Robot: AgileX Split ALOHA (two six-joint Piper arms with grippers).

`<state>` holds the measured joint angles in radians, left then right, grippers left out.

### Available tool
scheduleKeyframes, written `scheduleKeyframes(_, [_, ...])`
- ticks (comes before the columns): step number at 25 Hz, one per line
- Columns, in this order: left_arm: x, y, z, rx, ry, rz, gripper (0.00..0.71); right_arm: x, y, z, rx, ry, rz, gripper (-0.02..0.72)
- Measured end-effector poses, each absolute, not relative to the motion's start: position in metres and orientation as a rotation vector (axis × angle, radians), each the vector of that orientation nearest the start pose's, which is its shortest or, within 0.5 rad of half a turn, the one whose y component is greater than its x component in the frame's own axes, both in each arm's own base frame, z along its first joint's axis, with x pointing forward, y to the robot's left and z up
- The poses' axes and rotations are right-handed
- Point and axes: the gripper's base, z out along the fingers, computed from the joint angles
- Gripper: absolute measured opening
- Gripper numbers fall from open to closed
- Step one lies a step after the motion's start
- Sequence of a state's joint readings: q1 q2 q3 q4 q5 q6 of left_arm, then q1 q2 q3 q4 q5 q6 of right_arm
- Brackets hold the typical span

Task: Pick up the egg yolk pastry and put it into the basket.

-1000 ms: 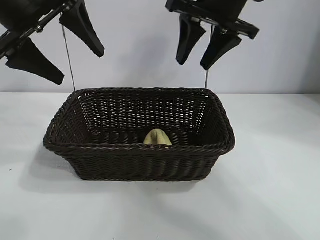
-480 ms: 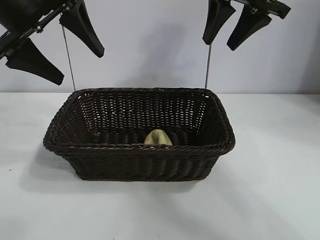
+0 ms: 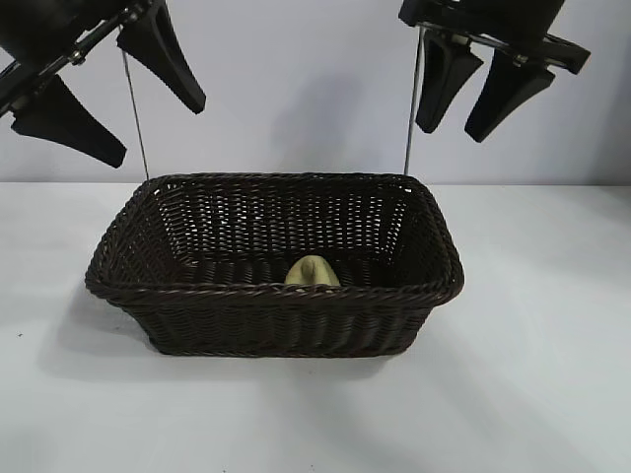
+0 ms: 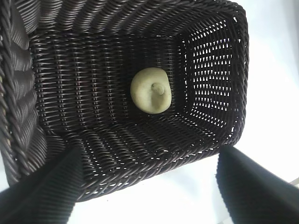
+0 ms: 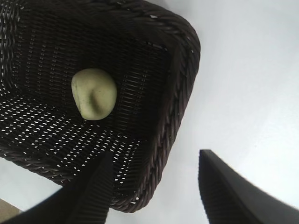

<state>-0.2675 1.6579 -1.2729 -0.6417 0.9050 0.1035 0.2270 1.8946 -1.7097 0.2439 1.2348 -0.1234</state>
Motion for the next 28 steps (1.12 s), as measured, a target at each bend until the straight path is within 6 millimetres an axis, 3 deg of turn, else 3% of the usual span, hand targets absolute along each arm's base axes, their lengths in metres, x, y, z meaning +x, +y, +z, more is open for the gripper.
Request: scheduleKeyframes(28, [0.3224, -0.1328, 0.2771, 0.082, 2.712, -0.840, 0.571, 0.3831, 0.1114, 0.2897, -0.416, 2.865, 0.407, 0.402])
